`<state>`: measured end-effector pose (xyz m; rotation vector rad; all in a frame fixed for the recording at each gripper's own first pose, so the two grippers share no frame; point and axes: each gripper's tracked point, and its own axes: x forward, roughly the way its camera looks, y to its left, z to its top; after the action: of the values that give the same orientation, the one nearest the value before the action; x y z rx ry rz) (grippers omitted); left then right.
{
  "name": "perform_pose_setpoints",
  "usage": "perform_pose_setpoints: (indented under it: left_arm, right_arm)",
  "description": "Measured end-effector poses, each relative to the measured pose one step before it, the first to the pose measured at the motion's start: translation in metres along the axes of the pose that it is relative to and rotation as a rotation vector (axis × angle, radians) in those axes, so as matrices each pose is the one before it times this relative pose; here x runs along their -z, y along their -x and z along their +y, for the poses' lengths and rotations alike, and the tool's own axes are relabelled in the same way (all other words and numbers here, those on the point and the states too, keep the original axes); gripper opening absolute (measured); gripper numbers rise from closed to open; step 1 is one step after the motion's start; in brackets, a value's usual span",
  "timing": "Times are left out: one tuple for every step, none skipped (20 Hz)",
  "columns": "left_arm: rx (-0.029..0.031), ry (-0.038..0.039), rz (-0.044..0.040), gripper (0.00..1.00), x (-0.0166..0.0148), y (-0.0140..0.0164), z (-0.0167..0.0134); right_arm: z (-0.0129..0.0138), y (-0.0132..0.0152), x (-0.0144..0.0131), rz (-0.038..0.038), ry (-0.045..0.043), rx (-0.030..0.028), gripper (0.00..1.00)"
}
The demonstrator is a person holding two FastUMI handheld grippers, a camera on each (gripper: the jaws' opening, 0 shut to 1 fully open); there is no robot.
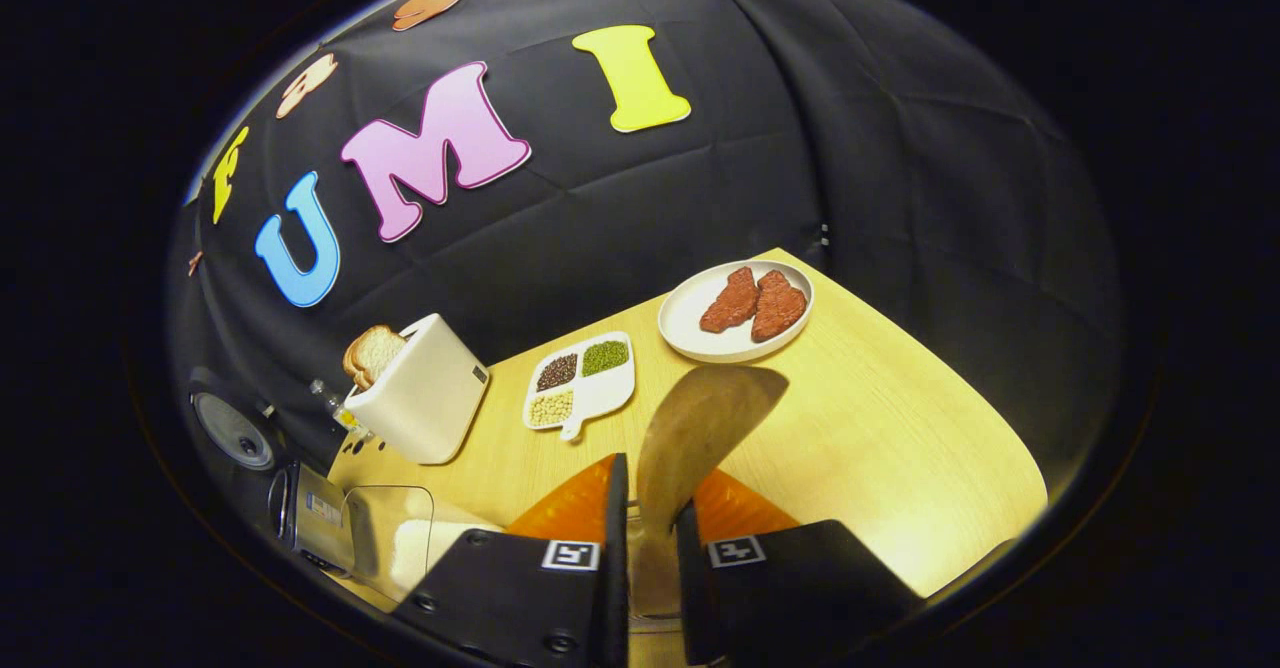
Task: Close the left gripper, press the button to open the rice cooker; take a wooden spoon from the chopstick holder with the right hand, scoop a spoonful of rice and pour it into the rice cooker, then put the wooden spoon back into the chopstick holder.
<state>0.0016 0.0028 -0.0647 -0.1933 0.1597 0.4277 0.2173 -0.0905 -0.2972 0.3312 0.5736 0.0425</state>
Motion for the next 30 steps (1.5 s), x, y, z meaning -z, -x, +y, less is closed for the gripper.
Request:
perform_pose_setpoints:
  left_arm:
    - [-0.00259,0.00571,-0.02006,0.96,-0.01361,-0.00001,0.00452]
    - [-0.00228,-0.00170,-0.02037,0.96,-0.01273,-0.00261,0.00478]
    - [-0.00656,-0.00606,-0.01994,0.96,-0.01502,-0.00330,0.00626]
    - [-0.02019,-0.00004,-0.00787,0.95,-0.01126,-0.00298,0.00990]
    - [0.00041,0.00748,-0.00579,0.95,-0.01057,-0.00397,0.00495]
    - [0.00570,0.00813,-0.00889,0.95,-0.01154,-0.00271,0.00015]
    - [0.00519,0.00167,-0.00902,0.95,-0.01149,-0.00498,0.00365]
    - [0.00457,-0.00545,-0.00677,0.96,-0.00919,-0.00561,0.00467]
    - [0.00440,-0.00930,-0.01273,0.96,-0.01051,-0.00604,0.00479]
    - [0.00675,-0.01379,-0.01836,0.95,-0.01099,-0.00672,0.00346]
    - [0.00653,-0.01661,-0.01147,0.95,-0.00997,-0.00808,0.00360]
    - [0.00934,-0.01464,-0.01343,0.95,-0.00865,-0.00911,0.00274]
    - [0.01365,-0.00544,-0.01188,0.95,-0.01120,-0.00975,0.00098]
    - [0.01825,0.00481,-0.00429,0.95,-0.00938,-0.00940,-0.00087]
    - [0.02651,0.03040,-0.00759,0.95,-0.01194,-0.00887,-0.00114]
    - [0.01849,0.04212,-0.00847,0.95,-0.01337,-0.01033,-0.00077]
    - [0.00580,0.03056,-0.00821,0.94,-0.01382,-0.01103,0.00629]
    - [-0.00323,0.00606,-0.00489,0.95,-0.01014,-0.00997,0.00584]
    - [-0.00953,-0.02093,-0.00247,0.95,-0.01140,-0.01460,0.00736]
    - [-0.00191,-0.03152,0.00250,0.95,-0.00739,-0.01304,0.00386]
    - [0.00697,-0.03025,0.01154,0.95,-0.00462,-0.01261,0.00037]
    - [0.00864,-0.02354,0.02029,0.95,-0.00230,-0.01239,-0.00028]
    - [0.01383,-0.02056,0.02700,0.95,0.00083,-0.01150,-0.00176]
    - [-0.00282,-0.02089,0.02176,0.95,0.00144,-0.01192,0.00320]
    - [0.00669,-0.01468,0.01993,0.95,0.00294,-0.01227,-0.00091]
    - [-0.00104,-0.00979,0.01760,0.95,0.00313,-0.01099,0.00012]
    - [0.02347,0.00184,0.01783,0.95,0.00496,-0.00908,-0.00593]
    - [0.00199,0.00170,0.02134,0.95,0.00560,-0.00939,-0.00211]
    - [-0.00223,-0.00712,0.01855,0.95,0.00587,-0.01350,-0.00140]
    - [-0.00533,-0.00674,0.01545,0.95,0.00444,-0.01052,0.00011]
  right_arm:
    - [-0.00304,0.00498,-0.00176,-0.00866,0.01217,0.01375,0.31]
    - [-0.00343,0.00681,-0.00277,-0.00502,0.01980,0.01381,0.43]
    - [-0.00344,0.00978,-0.00119,-0.00838,0.01656,0.01446,0.63]
    - [-0.00258,0.01083,-0.00508,-0.01694,0.01398,0.00707,0.75]
    - [-0.00252,0.01067,-0.00657,-0.02064,0.01426,0.00655,0.83]
    - [-0.00228,0.01043,-0.00355,-0.02108,0.01568,0.01691,1.00]
    - [-0.00528,0.01364,-0.00715,-0.02299,0.01057,0.01916,0.98]
    - [-0.00255,0.01106,-0.00736,-0.02272,0.00650,0.01071,0.98]
    - [0.00005,0.01164,-0.00663,-0.02215,0.00494,0.00948,0.98]
    - [-0.00032,0.00955,-0.00613,-0.01857,0.01717,0.00623,0.98]
    - [-0.00352,0.00976,-0.00364,-0.01825,0.03134,0.01435,0.98]
    - [-0.00390,0.00890,-0.00560,-0.02201,0.03188,0.01309,0.99]
    - [-0.00205,0.00973,-0.00578,-0.01777,0.02188,0.00603,0.99]
    - [-0.00108,0.00951,-0.00322,-0.00831,0.01105,0.00354,0.98]
    - [-0.00144,0.00974,-0.00128,-0.00371,0.00338,0.00352,0.98]
    - [-0.00266,0.00934,-0.00054,-0.00435,-0.01014,0.01267,0.98]
    - [-0.00181,0.00905,0.00094,-0.00372,-0.01849,0.01185,0.99]
    - [-0.00049,0.00896,0.00300,-0.00169,-0.01301,0.01087,0.98]
    - [-0.00193,0.00820,0.00412,-0.00129,-0.00820,0.01430,0.98]
    - [-0.00212,0.00738,0.00528,0.00274,-0.00831,0.01305,0.98]
    - [-0.00044,0.00767,0.00279,0.00126,-0.00890,0.00649,0.98]
    - [-0.00203,0.00539,0.00333,0.00173,-0.00735,0.01113,0.98]
    - [-0.00282,0.00478,0.00391,0.00638,-0.00166,0.01015,0.99]
    - [-0.00274,0.00527,0.00300,0.00262,0.00662,0.01292,0.98]
    - [-0.00427,0.00522,0.00071,-0.00441,0.00665,0.01480,0.98]
    - [-0.00174,0.00517,-0.00042,-0.00761,0.00245,0.00953,0.98]
    - [-0.00081,0.00465,-0.00088,-0.00383,0.00060,0.00765,0.99]
    - [-0.00076,0.00275,-0.00081,-0.00394,0.00433,0.00396,0.98]
    - [-0.00145,0.00188,-0.00048,-0.00040,0.00337,0.00688,0.98]
    - [-0.00098,0.00171,-0.00189,-0.00092,-0.00302,0.00397,0.99]
